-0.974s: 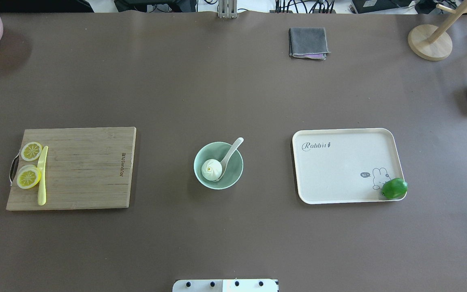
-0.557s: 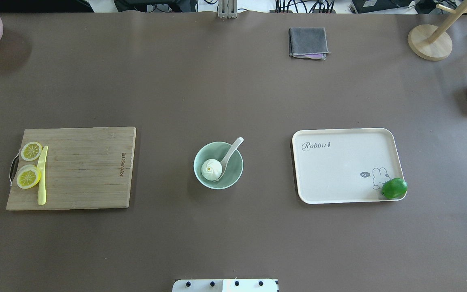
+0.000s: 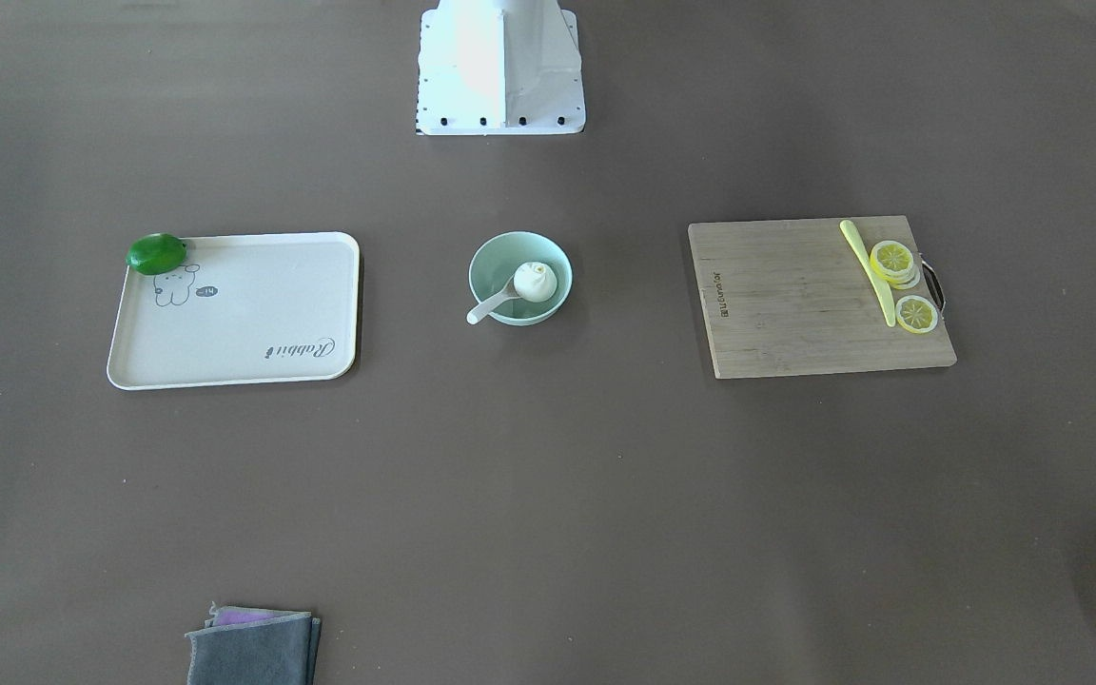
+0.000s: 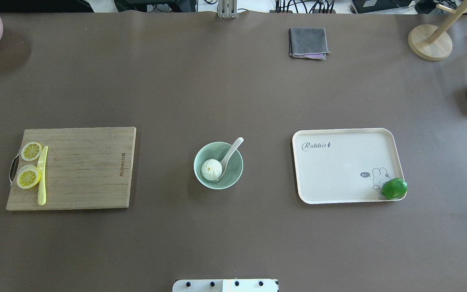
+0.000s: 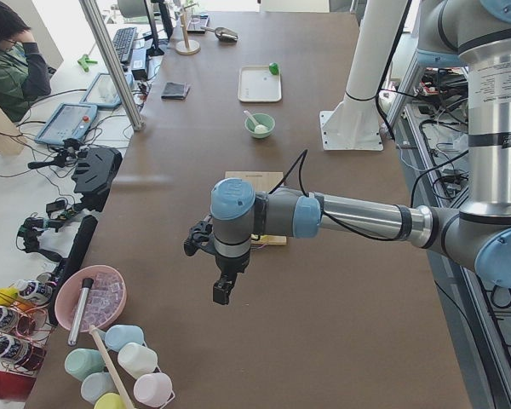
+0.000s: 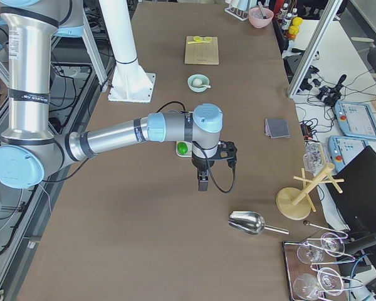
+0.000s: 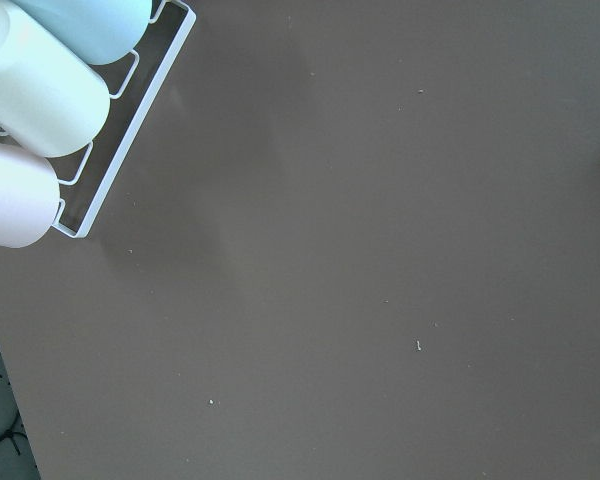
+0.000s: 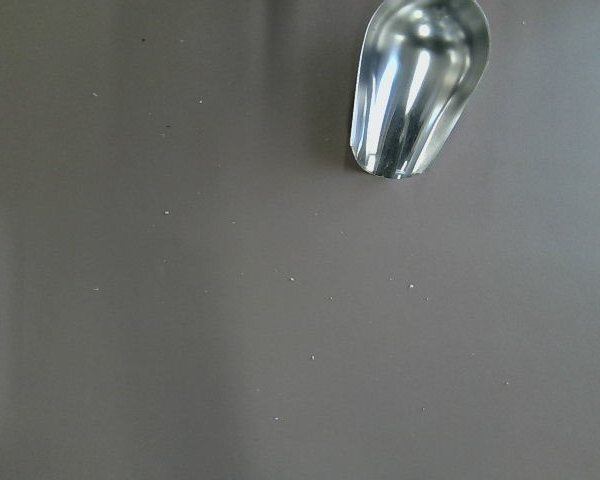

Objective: Put spoon and bun in bowl

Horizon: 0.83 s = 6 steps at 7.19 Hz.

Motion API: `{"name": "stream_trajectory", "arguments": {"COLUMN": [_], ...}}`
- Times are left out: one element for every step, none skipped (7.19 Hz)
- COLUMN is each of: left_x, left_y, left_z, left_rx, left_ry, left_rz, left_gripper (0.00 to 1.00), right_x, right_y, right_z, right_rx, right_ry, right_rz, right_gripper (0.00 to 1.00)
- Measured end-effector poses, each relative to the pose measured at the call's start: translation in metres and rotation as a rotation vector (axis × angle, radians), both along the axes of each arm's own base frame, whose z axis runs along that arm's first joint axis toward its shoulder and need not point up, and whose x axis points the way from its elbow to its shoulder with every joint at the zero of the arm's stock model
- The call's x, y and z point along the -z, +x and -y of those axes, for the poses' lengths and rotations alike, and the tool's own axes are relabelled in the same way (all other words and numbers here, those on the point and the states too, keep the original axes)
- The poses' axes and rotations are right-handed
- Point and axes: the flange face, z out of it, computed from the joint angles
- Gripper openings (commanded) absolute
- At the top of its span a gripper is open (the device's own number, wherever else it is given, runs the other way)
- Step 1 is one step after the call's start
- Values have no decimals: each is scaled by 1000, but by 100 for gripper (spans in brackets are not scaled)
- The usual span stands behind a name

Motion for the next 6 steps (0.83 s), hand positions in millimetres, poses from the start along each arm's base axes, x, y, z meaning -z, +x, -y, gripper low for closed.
{"name": "stream_trajectory", "arguments": {"left_x": [3,5,8,10,12,12], "left_y": [0,0,0,0,0,0], "left_z": [0,0,0,0,0,0], "left_rx": [0,0,0,-1,-1,-1], "left_ry": [6,11,16,21,24,25], "left_rz": [0,0,0,-1,-3,-4], "left_gripper": [99,99,99,99,99,99], "right_x": [-1,-2,-3,-3,-3,-3], "right_y": [0,-1,-3,-4,-5,-6], "right_z": [-1,-3,-4,-5,-6,-6], "right_rx": [1,3,5,7,10,13], "right_ry": [-3,-7,-9,-11,-12,-12], "right_rz": [3,12,22,28,31,32], "right_gripper": [100,100,100,100,100,100]}}
